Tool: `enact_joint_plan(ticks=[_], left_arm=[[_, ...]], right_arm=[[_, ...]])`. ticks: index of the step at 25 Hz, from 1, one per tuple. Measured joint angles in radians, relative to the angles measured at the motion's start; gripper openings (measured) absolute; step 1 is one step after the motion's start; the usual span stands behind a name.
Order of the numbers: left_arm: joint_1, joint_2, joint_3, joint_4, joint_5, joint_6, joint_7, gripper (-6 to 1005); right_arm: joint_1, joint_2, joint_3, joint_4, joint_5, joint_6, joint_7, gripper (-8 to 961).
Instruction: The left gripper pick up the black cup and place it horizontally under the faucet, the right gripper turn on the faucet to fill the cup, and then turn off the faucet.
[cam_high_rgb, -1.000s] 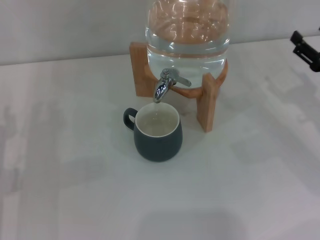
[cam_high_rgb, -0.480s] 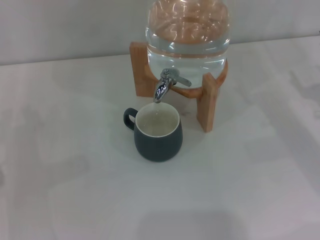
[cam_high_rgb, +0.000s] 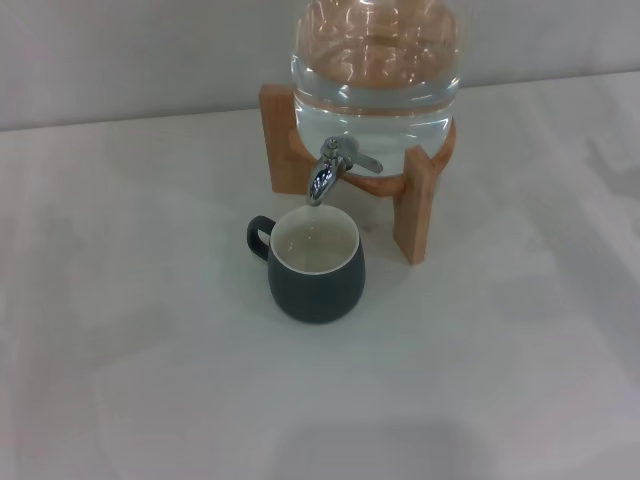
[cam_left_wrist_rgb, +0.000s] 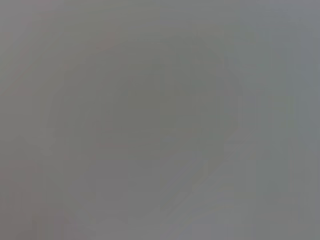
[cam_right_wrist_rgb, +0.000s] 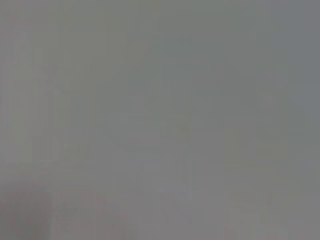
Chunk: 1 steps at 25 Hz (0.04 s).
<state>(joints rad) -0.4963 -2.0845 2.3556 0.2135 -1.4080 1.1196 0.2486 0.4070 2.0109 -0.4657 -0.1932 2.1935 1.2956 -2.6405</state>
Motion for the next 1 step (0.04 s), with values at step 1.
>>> enact_joint_plan(ticks=[1], left_arm=[[-0.001,0.000,0.000,-0.004,0.000,0.000,-0.006,488]], right_arm=[[0.001,0.000,0.000,0.000,0.000,-0.001,0.000,855]])
